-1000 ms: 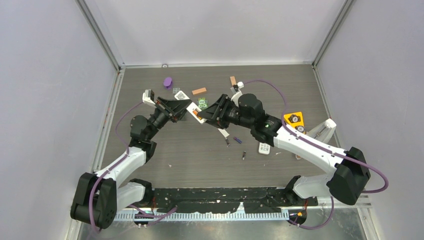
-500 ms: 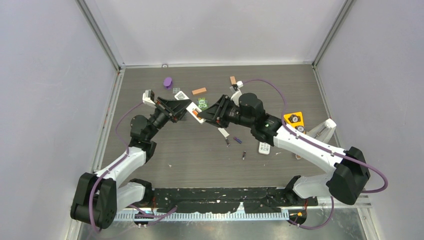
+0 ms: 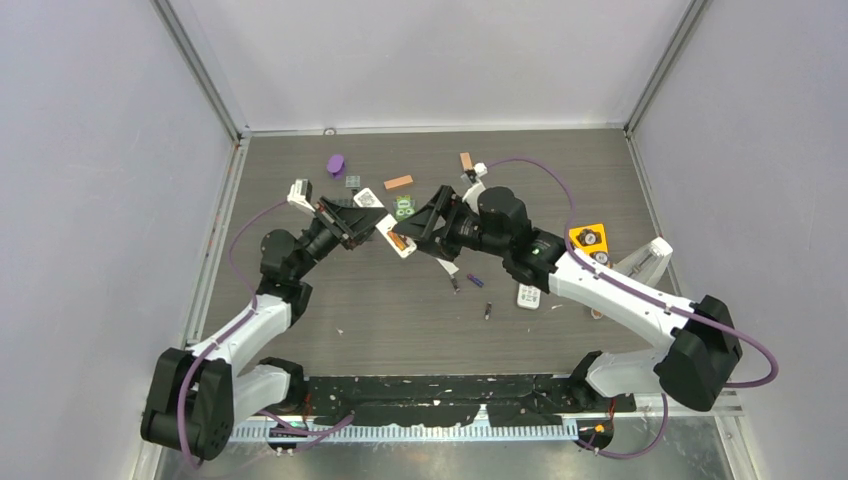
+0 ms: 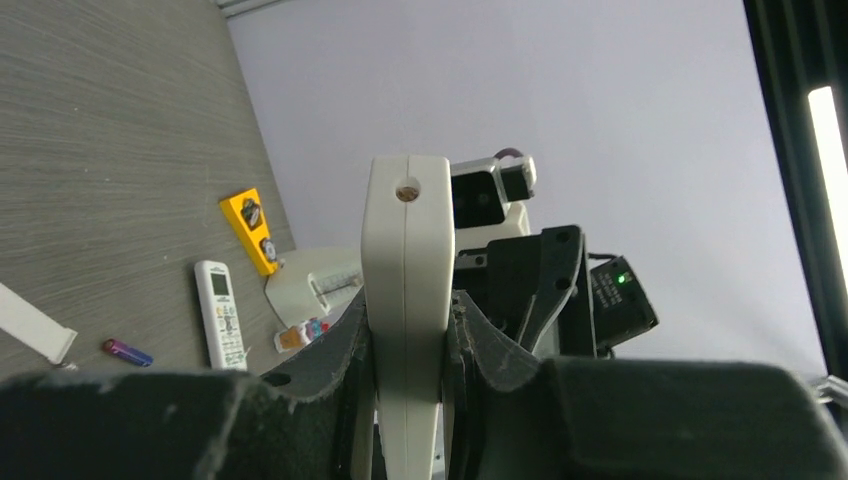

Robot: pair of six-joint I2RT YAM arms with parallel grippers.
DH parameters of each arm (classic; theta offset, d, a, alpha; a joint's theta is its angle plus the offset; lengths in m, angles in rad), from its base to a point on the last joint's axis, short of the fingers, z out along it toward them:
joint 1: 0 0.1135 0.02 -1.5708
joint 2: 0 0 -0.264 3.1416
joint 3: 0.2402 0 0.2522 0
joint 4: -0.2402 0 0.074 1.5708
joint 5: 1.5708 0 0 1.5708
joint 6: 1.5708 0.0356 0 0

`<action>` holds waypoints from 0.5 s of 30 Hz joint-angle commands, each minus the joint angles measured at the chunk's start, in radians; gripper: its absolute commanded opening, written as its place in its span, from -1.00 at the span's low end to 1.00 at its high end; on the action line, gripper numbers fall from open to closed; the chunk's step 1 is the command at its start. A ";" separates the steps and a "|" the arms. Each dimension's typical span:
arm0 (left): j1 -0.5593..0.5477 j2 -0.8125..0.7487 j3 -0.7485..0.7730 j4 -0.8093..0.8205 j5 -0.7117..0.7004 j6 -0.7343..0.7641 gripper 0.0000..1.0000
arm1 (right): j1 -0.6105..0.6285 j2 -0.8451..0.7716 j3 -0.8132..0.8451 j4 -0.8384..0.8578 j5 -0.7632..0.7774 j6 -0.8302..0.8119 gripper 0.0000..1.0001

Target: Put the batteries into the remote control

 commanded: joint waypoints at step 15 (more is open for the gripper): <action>0.043 -0.188 0.152 -0.390 0.502 0.664 -1.00 | -0.061 -0.204 0.030 -0.338 0.280 -0.650 0.58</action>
